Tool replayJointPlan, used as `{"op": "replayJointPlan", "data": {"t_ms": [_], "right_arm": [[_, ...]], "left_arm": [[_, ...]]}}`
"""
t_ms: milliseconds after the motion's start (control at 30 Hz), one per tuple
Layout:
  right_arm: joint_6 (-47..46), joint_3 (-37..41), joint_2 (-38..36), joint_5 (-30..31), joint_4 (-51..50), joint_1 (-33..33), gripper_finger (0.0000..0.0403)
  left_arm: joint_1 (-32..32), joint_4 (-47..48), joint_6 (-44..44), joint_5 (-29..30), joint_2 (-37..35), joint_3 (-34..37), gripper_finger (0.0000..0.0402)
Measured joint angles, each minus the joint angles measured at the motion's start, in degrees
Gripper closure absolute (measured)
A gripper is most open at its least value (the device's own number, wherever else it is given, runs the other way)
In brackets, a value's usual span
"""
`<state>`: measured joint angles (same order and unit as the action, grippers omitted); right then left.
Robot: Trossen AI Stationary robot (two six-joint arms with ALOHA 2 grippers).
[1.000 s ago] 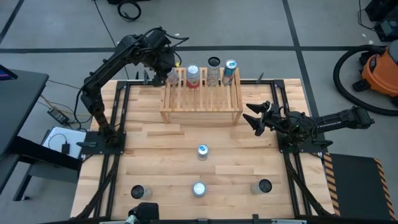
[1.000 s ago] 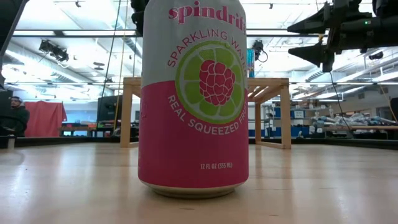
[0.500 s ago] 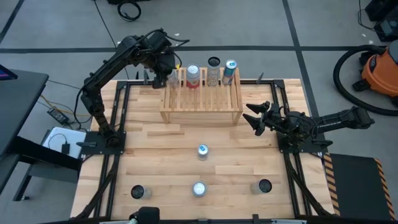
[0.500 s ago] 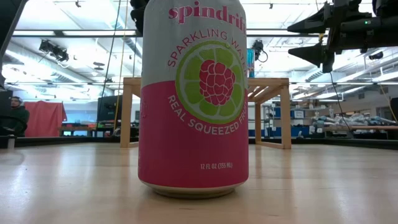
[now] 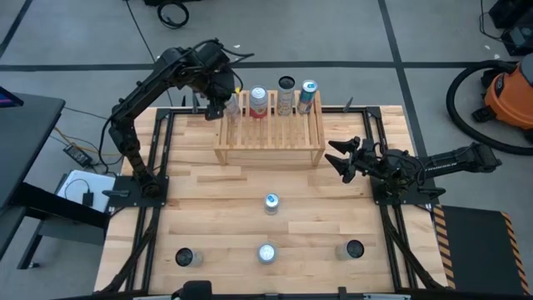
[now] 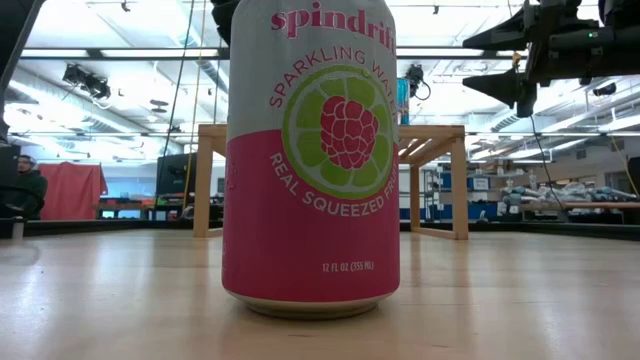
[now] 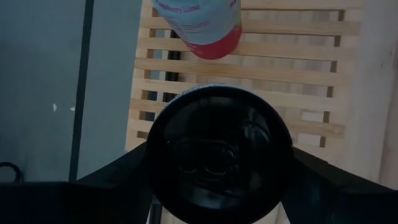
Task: Place canned beverage on shelf
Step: Put the top white and pink soda can on the shelf
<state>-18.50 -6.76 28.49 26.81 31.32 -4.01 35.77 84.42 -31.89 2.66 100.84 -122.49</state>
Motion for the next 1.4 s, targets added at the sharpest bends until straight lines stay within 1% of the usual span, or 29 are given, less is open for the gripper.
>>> {"op": "replayJointPlan", "data": {"t_ms": [533,733,967,1067,1167,1300,1400], "right_arm": [[-1.46,0.0,0.0,-0.16,-0.16,0.0,0.0066],[-1.4,0.0,0.0,-0.11,-0.16,0.0,0.0066],[-1.03,0.0,0.0,-0.09,-0.15,0.0,0.0066],[-0.94,0.0,0.0,-0.07,-0.16,0.0,0.0066],[-0.92,0.0,0.0,-0.05,-0.16,0.0,0.0066],[-1.07,0.0,0.0,0.11,-0.14,0.0,0.0066],[-1.27,0.0,0.0,0.15,-0.14,0.0,0.0066]], "left_arm": [[0.38,-0.51,1.52,-0.14,0.81,0.04,0.0119],[0.31,-2.81,2.87,-0.16,0.81,0.04,0.0119],[-0.44,-2.92,2.79,-0.21,0.81,0.04,0.0119],[-0.42,-3.12,2.81,-0.24,0.81,0.06,0.0112],[-0.37,-3.36,2.82,-0.01,0.81,0.06,0.0097],[-0.37,-3.58,2.73,4.44,0.79,0.06,0.0085],[-0.31,-4.64,3.09,4.09,0.79,0.06,0.0084]]}}
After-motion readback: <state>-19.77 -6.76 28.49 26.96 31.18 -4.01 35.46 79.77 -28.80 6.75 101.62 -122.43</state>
